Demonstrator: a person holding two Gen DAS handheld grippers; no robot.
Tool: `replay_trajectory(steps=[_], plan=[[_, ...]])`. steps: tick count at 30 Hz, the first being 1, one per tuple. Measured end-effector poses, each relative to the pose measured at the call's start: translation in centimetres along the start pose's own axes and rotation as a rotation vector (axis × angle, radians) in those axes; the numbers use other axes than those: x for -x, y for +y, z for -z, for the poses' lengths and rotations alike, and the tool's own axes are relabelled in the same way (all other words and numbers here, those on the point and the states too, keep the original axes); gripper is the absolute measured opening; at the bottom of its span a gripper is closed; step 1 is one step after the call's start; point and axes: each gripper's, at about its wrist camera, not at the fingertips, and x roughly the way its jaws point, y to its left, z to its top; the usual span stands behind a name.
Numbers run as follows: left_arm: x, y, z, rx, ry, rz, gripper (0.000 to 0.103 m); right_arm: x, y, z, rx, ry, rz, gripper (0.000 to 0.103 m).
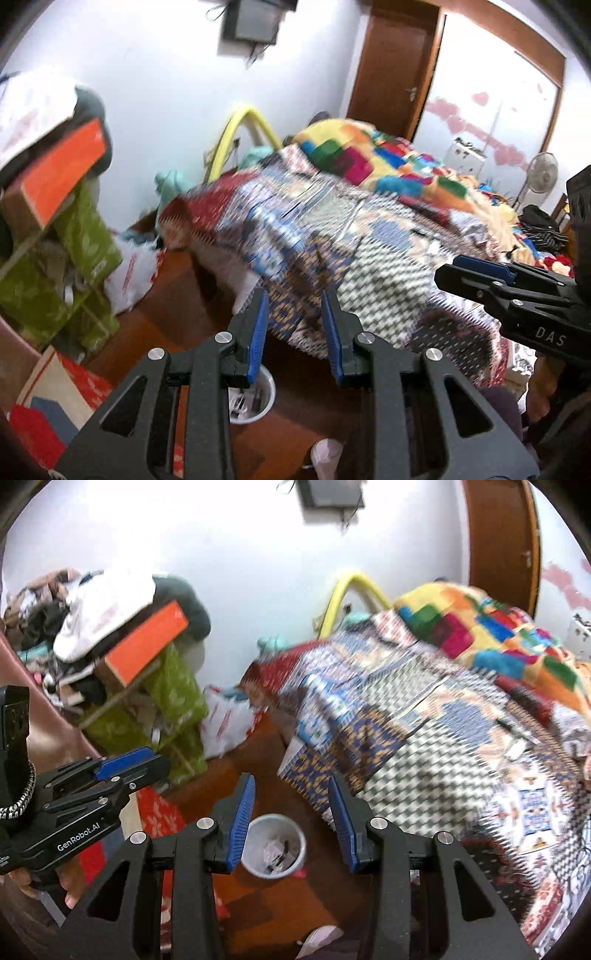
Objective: Collect trash
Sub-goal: 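Raise both open tools back toward the items on the bed, then grasp the clear plastic bag with the left tool while the right tool grasps the black Sharpie marker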
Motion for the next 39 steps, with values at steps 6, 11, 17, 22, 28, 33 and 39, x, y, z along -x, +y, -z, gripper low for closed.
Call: replay_trajectory(steps=[6, 11, 17, 22, 28, 33, 39], plan=[[0.9, -6.0, -2.3, -0.081, -0.067, 0.052, 0.030, 4.7, -3.0, -0.4, -0.012, -0.102, 0.059, 0.038], [0.0, -10.4, -3.8, -0.126, -0.083, 0.097, 0.034, 7.7, -6.1, -0.7, -0.025, -0.167, 0.131, 0.038], [-2.4, -15.2, -5.3, -0.169, -0.078, 0.143, 0.052, 10.0, -10.9, -0.7, -0.078, -0.196, 0.208, 0.039], [-5.4, -18.5, -6.6, -0.191, -0.055, 0.178, 0.057, 10.8, -15.2, -0.4, -0.133, -0.216, 0.289, 0.057], [-10.5, -21.5, -7.5, -0.217, 0.002, 0.212, 0.059, 10.1, -20.4, 0.5, -0.192, -0.184, 0.371, 0.057], [-15.9, -23.8, -7.6, -0.234, 0.074, 0.240, 0.059, 8.3, -24.4, 1.5, -0.255, -0.131, 0.406, 0.057], [-22.5, -25.7, -6.6, -0.259, 0.157, 0.265, 0.059, 4.8, -28.6, 2.7, -0.327, -0.053, 0.404, 0.057]])
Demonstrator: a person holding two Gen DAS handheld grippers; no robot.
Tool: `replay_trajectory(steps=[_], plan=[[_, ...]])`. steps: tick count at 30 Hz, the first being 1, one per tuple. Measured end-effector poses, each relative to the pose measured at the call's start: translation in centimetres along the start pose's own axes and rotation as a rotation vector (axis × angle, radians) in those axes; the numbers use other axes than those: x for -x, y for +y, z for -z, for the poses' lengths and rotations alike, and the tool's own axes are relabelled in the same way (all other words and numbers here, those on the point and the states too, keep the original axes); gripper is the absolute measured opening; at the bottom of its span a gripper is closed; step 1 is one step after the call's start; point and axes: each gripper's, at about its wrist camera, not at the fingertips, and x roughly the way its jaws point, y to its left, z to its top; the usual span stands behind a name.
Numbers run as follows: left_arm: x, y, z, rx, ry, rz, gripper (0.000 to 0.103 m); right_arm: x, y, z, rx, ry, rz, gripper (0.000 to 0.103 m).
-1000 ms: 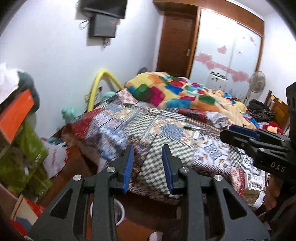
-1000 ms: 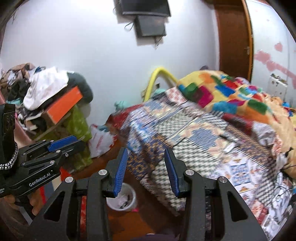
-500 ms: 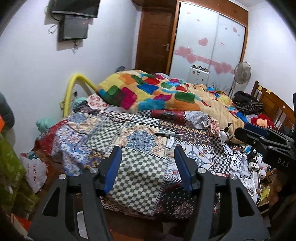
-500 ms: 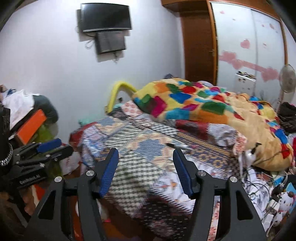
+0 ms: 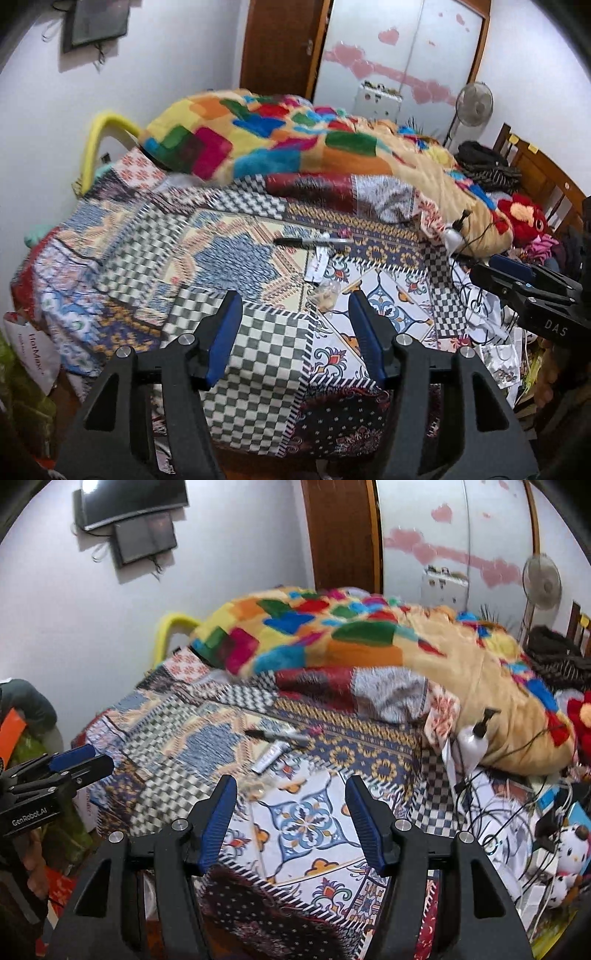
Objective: Collect trash
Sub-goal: 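Grasp the clear plastic bag with the left tool while the right tool grasps the black Sharpie marker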
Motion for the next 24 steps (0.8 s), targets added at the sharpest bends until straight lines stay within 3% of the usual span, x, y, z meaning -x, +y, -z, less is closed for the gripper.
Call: replay_trajectory(steps=[13, 22, 24], plan=[[-15.6, -2.4, 0.6, -0.071, 0.176, 0.065, 0.059, -7.6, -3.1, 1.0, -0.061, 0.106, -0.005, 0.057], [-19.2, -5.2, 1.6, -0.212, 0.177, 0.033, 0.058, -10.3, -3.8, 0.4, -0.052, 0.116, -0.016, 0.057], [-19.6, -5.5, 1.9, -0.235, 0.188, 0.031, 0.046, -10.6, -3.7, 0.2, -0.046, 0.109, -0.025, 0.057]])
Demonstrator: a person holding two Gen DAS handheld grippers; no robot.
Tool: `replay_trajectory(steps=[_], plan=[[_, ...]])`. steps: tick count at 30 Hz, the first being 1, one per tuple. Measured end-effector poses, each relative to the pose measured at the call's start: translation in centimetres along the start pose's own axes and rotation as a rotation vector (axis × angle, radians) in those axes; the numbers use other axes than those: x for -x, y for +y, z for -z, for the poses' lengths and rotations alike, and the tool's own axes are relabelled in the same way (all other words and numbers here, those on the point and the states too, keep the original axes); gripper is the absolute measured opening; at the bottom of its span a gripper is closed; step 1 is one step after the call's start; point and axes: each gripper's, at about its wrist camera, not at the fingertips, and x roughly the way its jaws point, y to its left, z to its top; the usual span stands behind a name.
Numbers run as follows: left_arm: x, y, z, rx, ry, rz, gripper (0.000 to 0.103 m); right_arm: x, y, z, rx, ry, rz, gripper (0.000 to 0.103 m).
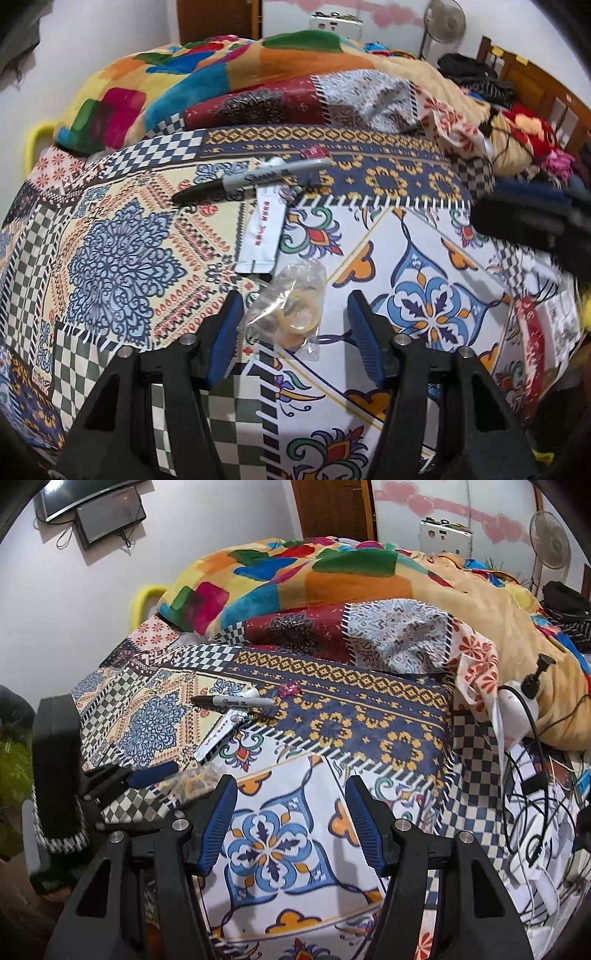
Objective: Collect trash
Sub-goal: 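Grasp the clear plastic bag with the left tool while the right tool grasps the black Sharpie marker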
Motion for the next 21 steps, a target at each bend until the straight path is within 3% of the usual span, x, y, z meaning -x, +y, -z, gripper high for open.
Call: replay_trajectory(steps=[3, 5, 7, 16, 21], plan=[[0.0, -0.2, 0.3, -0.009, -0.002, 0.013, 0.030, -0.4, 0.3, -0.8, 0.023, -0.004, -0.021, 0.053], [0.1, 0.0, 0.4, 0.006, 0.003, 0.041, 0.028, -0.8, 0.8, -1.6, 0.051, -0.002, -0.034, 0.051], [0.7, 0.5, 0.7, 0.034, -0.003, 0.072, 0.012, -1.2, 1.4, -2.3, 0.090, 0.003, -0.053, 0.044], [6.0, 5.5, 1.6, 0.185, -0.128, 0.078, 0.010, -6.7, 4.4, -6.3, 0.262, 0.072, -0.098, 0.036], [6.8, 8.2, 2.1, 0.249, -0.140, 0.073, 0.010, -10.7, 5.6, -6.8, 0.309, 0.154, -0.100, 0.036]])
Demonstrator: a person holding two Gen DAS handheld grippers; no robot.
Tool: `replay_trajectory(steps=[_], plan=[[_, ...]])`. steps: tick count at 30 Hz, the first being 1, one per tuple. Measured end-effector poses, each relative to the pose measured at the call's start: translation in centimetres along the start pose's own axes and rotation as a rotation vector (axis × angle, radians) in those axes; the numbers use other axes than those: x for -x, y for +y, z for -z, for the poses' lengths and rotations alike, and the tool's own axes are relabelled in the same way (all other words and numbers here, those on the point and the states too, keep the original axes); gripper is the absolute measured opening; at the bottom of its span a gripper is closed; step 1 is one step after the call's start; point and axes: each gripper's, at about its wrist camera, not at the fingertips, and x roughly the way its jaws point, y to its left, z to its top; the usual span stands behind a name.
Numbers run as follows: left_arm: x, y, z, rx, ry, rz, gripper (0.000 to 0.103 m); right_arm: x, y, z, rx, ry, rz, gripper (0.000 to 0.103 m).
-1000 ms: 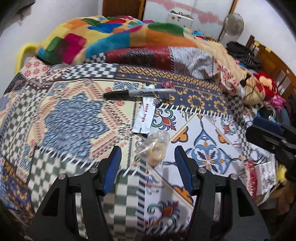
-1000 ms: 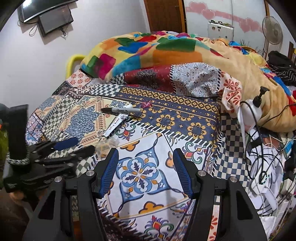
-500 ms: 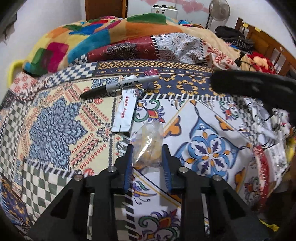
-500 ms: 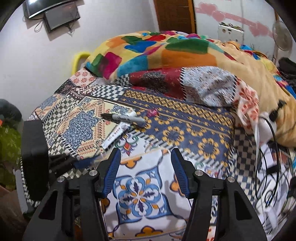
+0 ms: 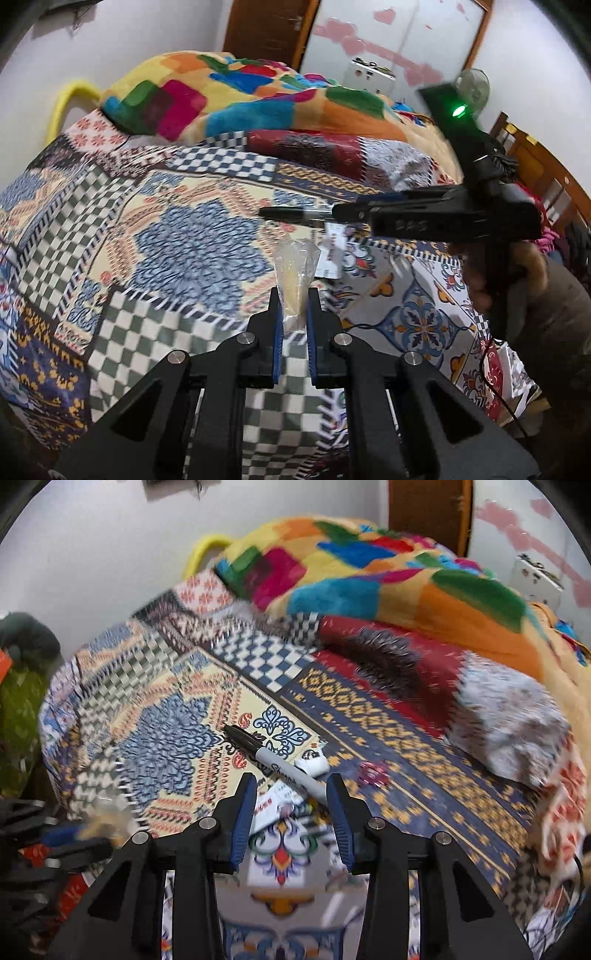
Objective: Collect trash
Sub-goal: 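Grasp the clear plastic bag with the left tool while the right tool grasps the black Sharpie marker, then carry the plastic bag and marker down over the white bin with both tools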
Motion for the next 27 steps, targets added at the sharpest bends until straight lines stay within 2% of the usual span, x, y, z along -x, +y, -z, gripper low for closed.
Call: replay_trajectory(steps=[3, 7, 10, 13, 20, 27], plan=[[-0.1, 1.0, 0.4, 0.011, 0.008, -0.016, 0.010, -1.7, 0.2, -0.1, 0.005, 0.056, 0.011, 0.035], [-0.3, 1.7, 1.1, 0.024, 0.017, -0.023, 0.010, -1.5, 0.7, 0.4, 0.021, 0.052, -0.012, 0.017], [-0.3, 2.1, 1.3, 0.036, 0.021, -0.024, 0.010, -1.5, 1.2, 0.7, 0.029, 0.067, -0.052, 0.015], [0.0, 2.2, 1.4, 0.044, 0.016, -0.023, 0.010, -2.0, 1.8, 0.6, 0.043, 0.089, -0.049, 0.015], [1.0, 2.8, 1.4, 0.061, 0.008, -0.040, 0.010, -1.9, 2.3, 0.3, 0.007, 0.053, -0.046, 0.010], [4.0, 2.9, 0.6, 0.072, -0.035, -0.064, 0.010, 2.7, 2.1, -0.3, -0.075, -0.049, -0.053, 0.010]])
